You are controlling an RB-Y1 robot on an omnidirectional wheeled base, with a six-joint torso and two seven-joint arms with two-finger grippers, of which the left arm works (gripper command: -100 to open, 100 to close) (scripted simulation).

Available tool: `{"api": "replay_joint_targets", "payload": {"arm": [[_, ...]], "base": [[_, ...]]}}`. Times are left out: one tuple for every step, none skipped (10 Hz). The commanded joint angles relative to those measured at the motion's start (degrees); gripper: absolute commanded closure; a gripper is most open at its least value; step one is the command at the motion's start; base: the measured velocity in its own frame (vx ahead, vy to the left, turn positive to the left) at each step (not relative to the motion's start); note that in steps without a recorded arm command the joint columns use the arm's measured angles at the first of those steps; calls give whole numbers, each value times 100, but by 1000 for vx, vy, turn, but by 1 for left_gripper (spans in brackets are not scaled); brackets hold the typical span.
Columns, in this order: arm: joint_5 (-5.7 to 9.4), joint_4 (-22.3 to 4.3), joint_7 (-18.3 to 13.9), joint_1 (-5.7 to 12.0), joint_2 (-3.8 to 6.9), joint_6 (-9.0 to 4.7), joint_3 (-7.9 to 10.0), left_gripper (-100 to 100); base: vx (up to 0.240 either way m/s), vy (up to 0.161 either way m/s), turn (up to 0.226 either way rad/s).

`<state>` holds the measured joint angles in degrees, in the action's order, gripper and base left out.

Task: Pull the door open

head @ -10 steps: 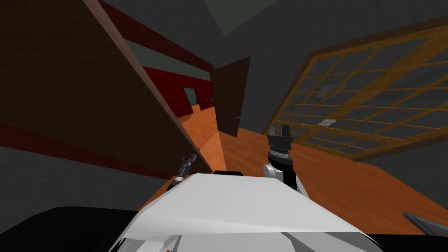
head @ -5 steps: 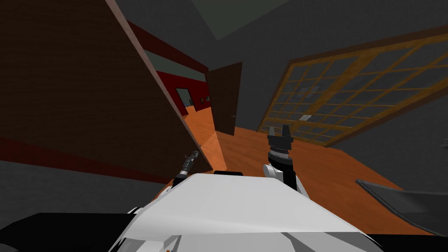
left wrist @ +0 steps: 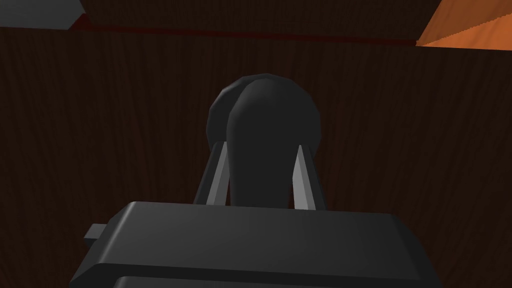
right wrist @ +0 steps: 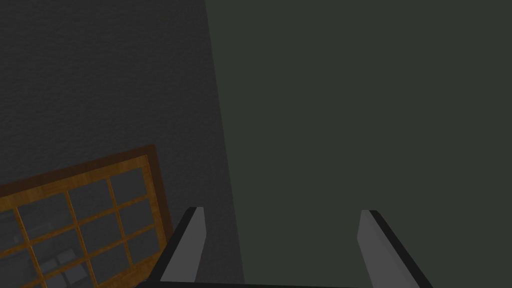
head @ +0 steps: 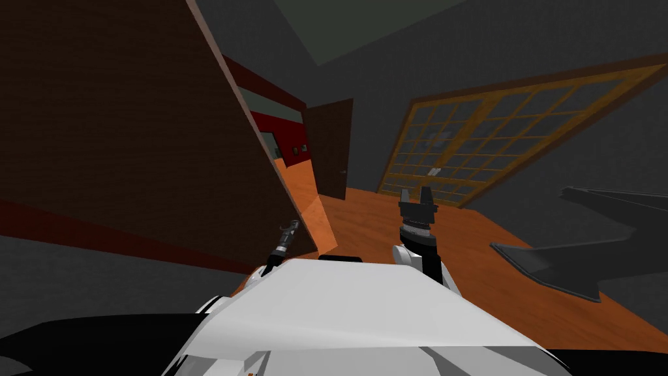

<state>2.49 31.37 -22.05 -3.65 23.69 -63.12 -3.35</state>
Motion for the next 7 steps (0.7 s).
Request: {"api": "replay_joint_targets", "payload": {"arm": [[-25,-121,28,175,-93,36,-88,100],[-25,-121,28,175,-93,36,-88,100],[-25,-121,28,175,-93,36,-88,100],[-12,-157,81,348,-145,167,-121,100],[-3,-181,114,458,-178,251,-142,100],[1,-192,130,512,-194,291,-152,100],[1,-192,130,512,-194,291,-152,100]], "base": [[-124,2,-30],[-95,4,-30],[-33,4,4],[-111,25,-2],[-196,49,-24],[-173,57,-24],[-102,18,-19]]}}
